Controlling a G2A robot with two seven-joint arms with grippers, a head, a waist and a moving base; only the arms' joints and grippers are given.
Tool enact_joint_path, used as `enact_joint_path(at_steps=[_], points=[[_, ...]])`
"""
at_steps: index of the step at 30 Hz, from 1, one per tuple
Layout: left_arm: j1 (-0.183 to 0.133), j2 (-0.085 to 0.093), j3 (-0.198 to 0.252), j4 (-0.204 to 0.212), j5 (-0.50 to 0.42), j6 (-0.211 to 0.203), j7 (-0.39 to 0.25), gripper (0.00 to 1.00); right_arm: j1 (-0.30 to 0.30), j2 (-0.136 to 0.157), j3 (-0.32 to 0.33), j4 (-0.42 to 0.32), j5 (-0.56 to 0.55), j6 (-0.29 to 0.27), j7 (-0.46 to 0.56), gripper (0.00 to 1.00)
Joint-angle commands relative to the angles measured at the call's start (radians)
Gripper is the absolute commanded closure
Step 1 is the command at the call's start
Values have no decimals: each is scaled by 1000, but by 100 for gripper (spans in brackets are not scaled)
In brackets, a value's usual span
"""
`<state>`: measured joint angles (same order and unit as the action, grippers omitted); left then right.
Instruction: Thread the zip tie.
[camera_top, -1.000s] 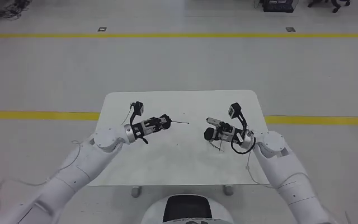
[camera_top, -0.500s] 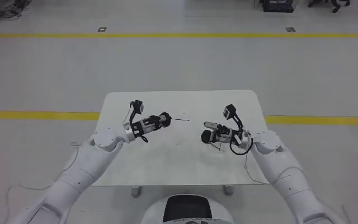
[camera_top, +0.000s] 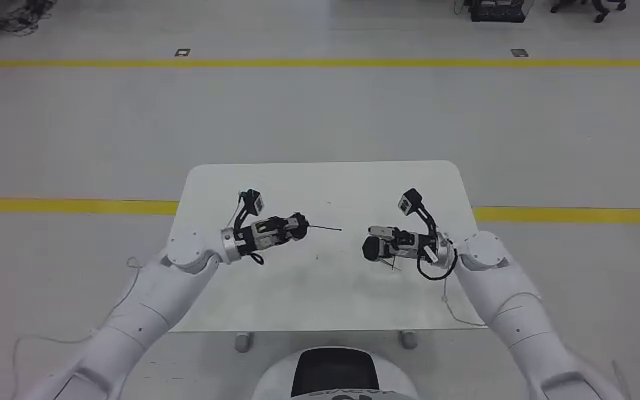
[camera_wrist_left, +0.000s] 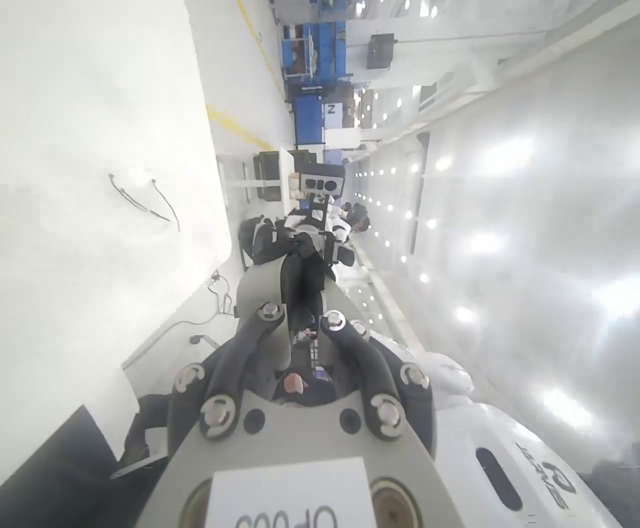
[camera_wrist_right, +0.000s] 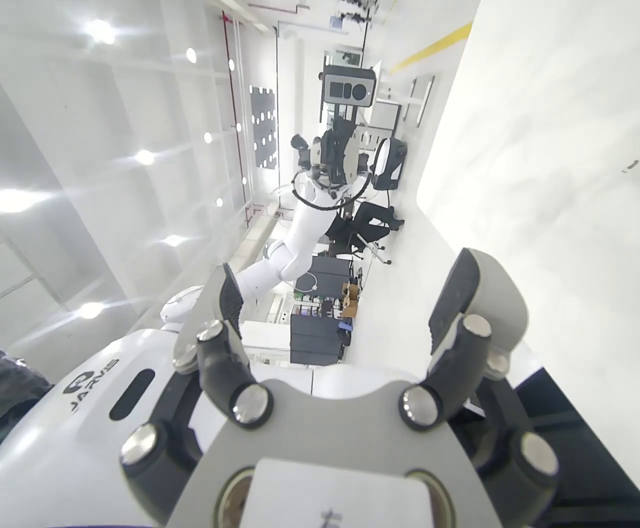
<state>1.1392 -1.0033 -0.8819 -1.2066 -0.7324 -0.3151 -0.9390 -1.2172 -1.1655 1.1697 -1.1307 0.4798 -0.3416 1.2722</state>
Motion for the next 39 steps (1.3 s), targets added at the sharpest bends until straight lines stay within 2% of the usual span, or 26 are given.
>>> enact_joint_path(at_steps=[1,5,10,16,18,22,23,24,25,26,27,33,34,35,39], points=[[-1,-3,5,24,-11,-15,-31,100,6,-2,6,8,-1,2,32,0],[-1,-13,20,51,-13,-25,-39,100,13,-11,10,16,-9,2,84,0],[3,-25,33,45,-8,-25,-20,100,14,-20,10,18,-25,2,108,0],[2,-25,32,43,-2,-25,-15,100,10,-21,9,12,-23,3,96,0],[8,-26,35,26,12,-7,10,100,-1,-21,6,-14,-23,2,77,0],[21,-27,35,9,-16,39,-2,100,-13,-19,15,-22,4,2,99,0],[22,-27,35,6,-26,47,-9,100,-13,-19,17,-21,9,2,104,4],[25,-28,34,5,-43,56,-17,100,-12,-19,19,-19,12,2,108,17],[25,-29,33,6,-53,67,-27,100,-11,-19,21,-17,16,2,114,37],[23,-29,34,9,-55,77,-36,100,-11,-20,23,-15,18,2,118,47],[20,-30,35,12,-56,83,-40,100,-11,-20,23,-14,18,2,118,53],[13,-37,45,20,-52,90,-45,100,-10,-21,17,-14,10,2,118,63],[13,-38,46,22,-56,91,-45,100,-10,-22,17,-11,13,2,118,69],[13,-40,47,25,-61,92,-43,100,-9,-24,16,-7,12,2,118,71],[9,-45,50,35,-71,94,-46,100,-6,-30,17,2,2,2,118,74]])
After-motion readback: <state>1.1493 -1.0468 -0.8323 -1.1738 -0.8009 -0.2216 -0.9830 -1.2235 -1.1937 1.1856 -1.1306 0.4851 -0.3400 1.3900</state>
